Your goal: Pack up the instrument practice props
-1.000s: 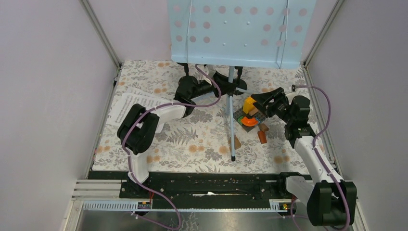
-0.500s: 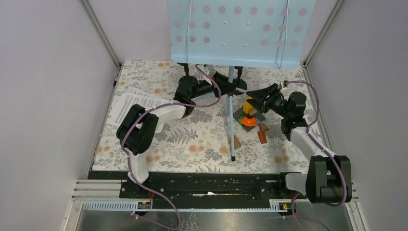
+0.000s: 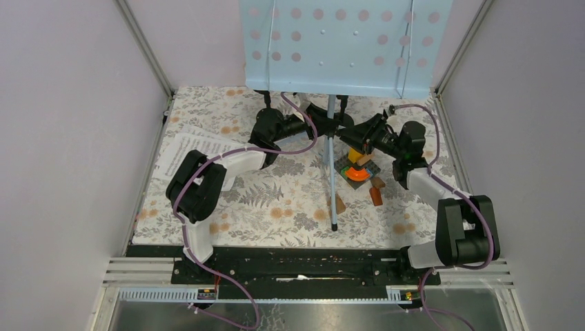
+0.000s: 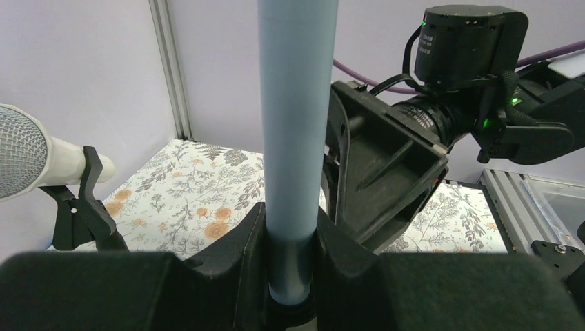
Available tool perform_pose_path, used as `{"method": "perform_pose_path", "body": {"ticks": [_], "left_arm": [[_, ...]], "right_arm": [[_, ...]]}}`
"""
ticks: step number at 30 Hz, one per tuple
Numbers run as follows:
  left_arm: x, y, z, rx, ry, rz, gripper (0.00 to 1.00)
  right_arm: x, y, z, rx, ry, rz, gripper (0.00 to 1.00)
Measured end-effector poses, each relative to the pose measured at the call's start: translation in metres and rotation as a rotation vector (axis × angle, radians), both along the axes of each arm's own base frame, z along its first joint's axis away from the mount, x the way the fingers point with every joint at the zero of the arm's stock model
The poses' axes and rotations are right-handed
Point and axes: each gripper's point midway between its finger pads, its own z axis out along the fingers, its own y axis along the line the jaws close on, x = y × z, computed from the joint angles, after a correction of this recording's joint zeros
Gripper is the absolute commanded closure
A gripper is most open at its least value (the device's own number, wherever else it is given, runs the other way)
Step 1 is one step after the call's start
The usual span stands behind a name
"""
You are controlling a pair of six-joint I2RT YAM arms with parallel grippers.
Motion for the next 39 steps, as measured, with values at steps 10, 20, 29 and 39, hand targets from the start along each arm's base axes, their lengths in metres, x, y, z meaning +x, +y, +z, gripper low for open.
{"method": "perform_pose_path", "body": {"ticks": [10, 20, 29, 39], "left_arm": [[0.0, 0.0, 0.0, -0.002, -0.001, 0.001, 1.0], [0.0, 0.002, -0.001, 0.015, -0.008, 0.015, 1.0], [-0.002, 0.002, -0.002, 0.017, -0.008, 0.012, 1.0], [-0.005, 0.004, -0.002, 0.025, -0.006, -0.002, 1.0]], "right_arm": [[0.008, 0.01, -0.012, 0.047, 0.005, 0.045, 0.7], [0.009, 0.014, -0.008, 0.1, -0.039, 0.087, 0.97], [0.007, 0.019, -0.007, -0.165, -0.361, -0.03, 1.0], [0.004, 0.023, -0.008, -0.564, -0.919, -0.081, 1.0]]}}
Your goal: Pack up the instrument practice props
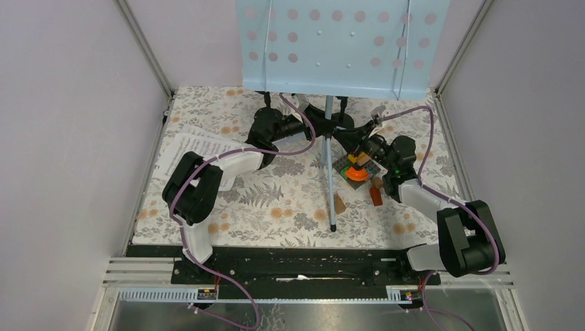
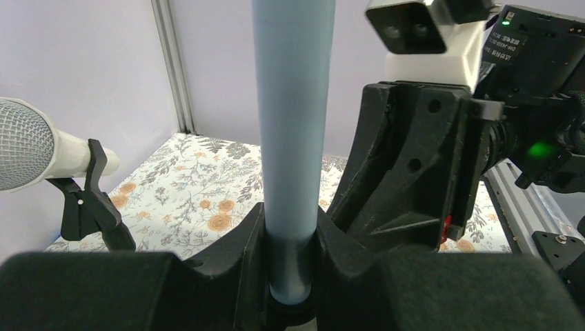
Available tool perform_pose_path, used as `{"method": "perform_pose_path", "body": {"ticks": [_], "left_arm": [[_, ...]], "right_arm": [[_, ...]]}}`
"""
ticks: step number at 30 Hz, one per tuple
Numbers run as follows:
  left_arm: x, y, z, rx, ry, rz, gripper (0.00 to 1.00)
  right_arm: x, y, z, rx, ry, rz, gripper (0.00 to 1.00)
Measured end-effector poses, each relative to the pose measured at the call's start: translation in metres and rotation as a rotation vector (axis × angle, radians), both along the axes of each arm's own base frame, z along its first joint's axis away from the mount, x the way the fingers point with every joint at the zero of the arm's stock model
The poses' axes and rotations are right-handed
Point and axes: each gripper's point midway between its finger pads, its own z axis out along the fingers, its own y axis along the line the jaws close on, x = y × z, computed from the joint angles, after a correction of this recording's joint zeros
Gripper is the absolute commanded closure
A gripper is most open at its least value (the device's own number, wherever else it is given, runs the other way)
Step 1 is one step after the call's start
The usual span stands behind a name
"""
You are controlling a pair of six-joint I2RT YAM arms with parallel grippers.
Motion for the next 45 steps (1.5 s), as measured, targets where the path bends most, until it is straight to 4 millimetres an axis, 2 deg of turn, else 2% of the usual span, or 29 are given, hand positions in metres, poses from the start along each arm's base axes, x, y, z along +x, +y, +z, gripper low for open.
{"method": "perform_pose_path", "body": {"ticks": [7, 13, 17, 25, 29, 31, 33, 34, 37, 41, 45], "left_arm": [[0.0, 0.0, 0.0, 0.003, -0.001, 0.0, 1.0], [-0.004, 0.0, 0.0, 0.008, -0.003, -0.022, 1.0], [-0.01, -0.002, 0.0, 0.014, -0.003, -0.05, 1.0], [-0.014, -0.003, -0.001, 0.017, -0.005, -0.066, 1.0], [-0.014, -0.003, -0.001, 0.016, -0.004, -0.066, 1.0], [-0.014, -0.003, -0.001, 0.017, -0.004, -0.067, 1.0], [-0.016, -0.004, -0.001, 0.017, -0.005, -0.072, 1.0], [-0.016, -0.005, -0.001, 0.017, -0.005, -0.073, 1.0], [-0.016, -0.006, -0.001, 0.016, -0.001, -0.068, 1.0], [-0.015, -0.006, -0.001, 0.016, -0.001, -0.063, 1.0], [-0.015, -0.006, -0.001, 0.017, -0.001, -0.062, 1.0]], "right_arm": [[-0.001, 0.001, -0.001, -0.291, -0.344, 0.031, 1.0], [-0.008, 0.0, -0.002, -0.669, -0.684, 0.058, 1.0], [-0.014, -0.002, -0.002, -0.875, -0.852, 0.058, 1.0], [-0.017, -0.002, -0.003, -1.321, -1.013, -0.012, 1.0], [-0.018, -0.004, -0.003, -1.464, -1.032, -0.048, 0.88], [-0.018, -0.005, -0.002, -1.477, -1.021, -0.065, 0.76], [-0.02, -0.006, -0.001, -1.441, -0.981, -0.086, 0.47], [-0.022, -0.006, -0.001, -1.413, -0.959, -0.093, 0.39], [-0.043, -0.001, -0.003, -1.279, -0.917, -0.086, 0.31], [-0.069, -0.001, 0.011, -0.97, -0.843, -0.181, 0.26], [-0.077, -0.019, 0.006, -0.681, -0.665, -0.335, 0.19]]}}
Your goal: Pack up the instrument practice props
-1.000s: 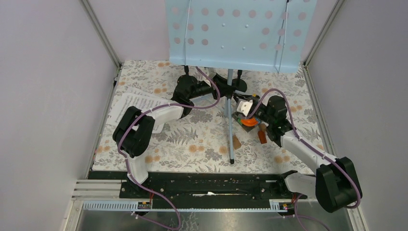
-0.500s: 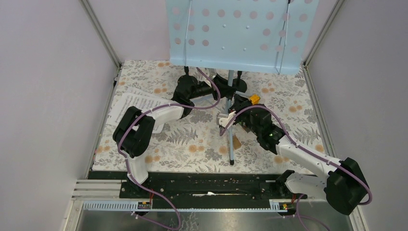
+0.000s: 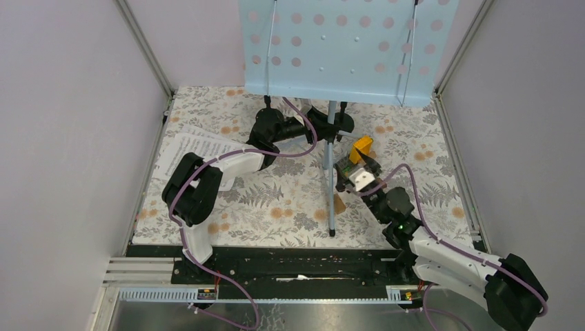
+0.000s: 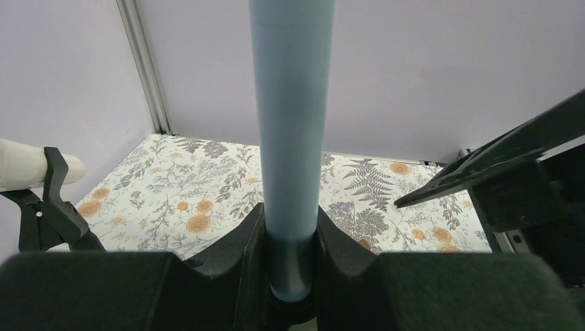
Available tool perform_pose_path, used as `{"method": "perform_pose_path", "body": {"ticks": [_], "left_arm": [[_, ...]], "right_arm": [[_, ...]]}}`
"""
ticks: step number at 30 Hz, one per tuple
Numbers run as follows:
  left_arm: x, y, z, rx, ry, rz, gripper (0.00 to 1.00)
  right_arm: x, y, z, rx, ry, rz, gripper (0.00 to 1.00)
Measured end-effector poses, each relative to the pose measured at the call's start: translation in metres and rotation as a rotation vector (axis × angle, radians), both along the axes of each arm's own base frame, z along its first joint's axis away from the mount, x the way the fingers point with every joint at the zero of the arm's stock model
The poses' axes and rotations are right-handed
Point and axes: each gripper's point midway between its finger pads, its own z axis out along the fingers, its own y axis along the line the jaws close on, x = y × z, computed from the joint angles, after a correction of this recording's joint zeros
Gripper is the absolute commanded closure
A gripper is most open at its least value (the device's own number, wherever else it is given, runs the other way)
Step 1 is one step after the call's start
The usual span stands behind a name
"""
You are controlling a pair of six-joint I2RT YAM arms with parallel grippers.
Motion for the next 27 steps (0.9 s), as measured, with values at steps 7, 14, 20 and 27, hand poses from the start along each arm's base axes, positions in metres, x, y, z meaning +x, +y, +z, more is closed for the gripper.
{"method": "perform_pose_path", "body": {"ticks": [7, 14, 20, 27], "left_arm": [[0.0, 0.0, 0.0, 0.001, 0.001, 0.0, 1.0], [0.0, 0.0, 0.0, 0.002, 0.012, 0.01, 1.0], [0.002, 0.002, 0.0, -0.038, 0.018, 0.058, 1.0], [0.002, 0.004, -0.001, -0.053, 0.009, 0.082, 1.0]], "right_arm": [[-0.005, -0.07, -0.055, 0.656, 0.307, -0.34, 0.15], [-0.002, -0.072, -0.019, 1.038, 0.537, -0.448, 0.1], [0.028, -0.069, -0.01, 1.12, 0.792, -0.47, 0.08], [0.051, -0.064, -0.05, 1.265, 1.187, -0.369, 0.14]]}}
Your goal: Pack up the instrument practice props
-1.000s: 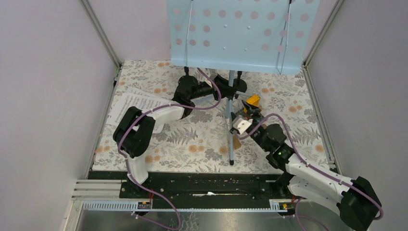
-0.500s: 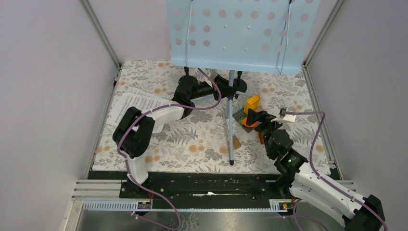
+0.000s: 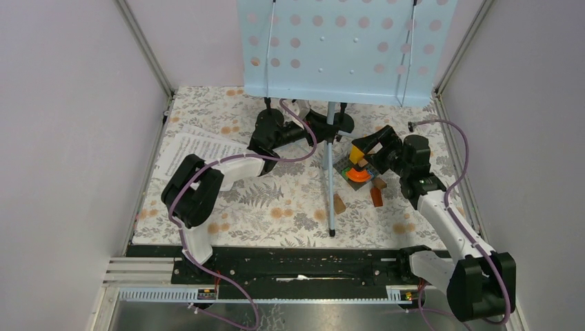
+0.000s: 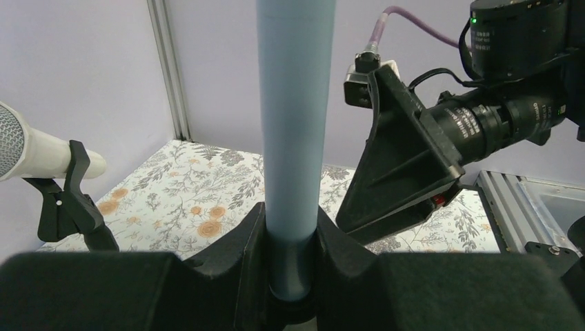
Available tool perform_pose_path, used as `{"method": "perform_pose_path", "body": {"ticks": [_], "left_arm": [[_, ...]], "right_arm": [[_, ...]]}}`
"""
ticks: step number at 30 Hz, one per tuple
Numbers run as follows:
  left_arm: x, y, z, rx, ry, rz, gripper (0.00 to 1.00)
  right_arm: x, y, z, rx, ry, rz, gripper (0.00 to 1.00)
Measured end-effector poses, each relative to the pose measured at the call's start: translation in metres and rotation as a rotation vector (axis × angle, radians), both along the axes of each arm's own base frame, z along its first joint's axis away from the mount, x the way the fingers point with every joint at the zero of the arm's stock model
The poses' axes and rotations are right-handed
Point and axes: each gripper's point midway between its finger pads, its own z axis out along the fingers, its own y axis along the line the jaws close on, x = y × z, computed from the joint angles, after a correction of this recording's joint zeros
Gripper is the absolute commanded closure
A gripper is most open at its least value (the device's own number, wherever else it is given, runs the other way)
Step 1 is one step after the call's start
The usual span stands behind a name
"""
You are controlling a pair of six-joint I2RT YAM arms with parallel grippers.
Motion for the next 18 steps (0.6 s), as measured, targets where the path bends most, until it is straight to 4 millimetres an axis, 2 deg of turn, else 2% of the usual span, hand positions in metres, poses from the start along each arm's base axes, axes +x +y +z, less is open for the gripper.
{"method": "perform_pose_path", "body": {"ticks": [3, 8, 12, 18], "left_arm": [[0.001, 0.0, 0.0, 0.011, -0.005, 0.007, 1.0], [0.001, 0.0, -0.001, 0.031, -0.005, 0.011, 1.0], [0.001, -0.001, -0.001, 0.037, -0.004, 0.007, 1.0], [0.001, -0.001, -0.001, 0.036, -0.004, 0.006, 1.0]], "right_arm": [[-0.001, 0.021, 0.019, 0.151, -0.012, 0.091, 0.17], [0.003, 0.041, 0.053, 0.32, -0.074, 0.175, 0.33], [0.011, 0.047, 0.053, 0.37, -0.051, 0.193, 0.41], [0.019, 0.055, 0.048, 0.417, -0.006, 0.218, 0.47]]}}
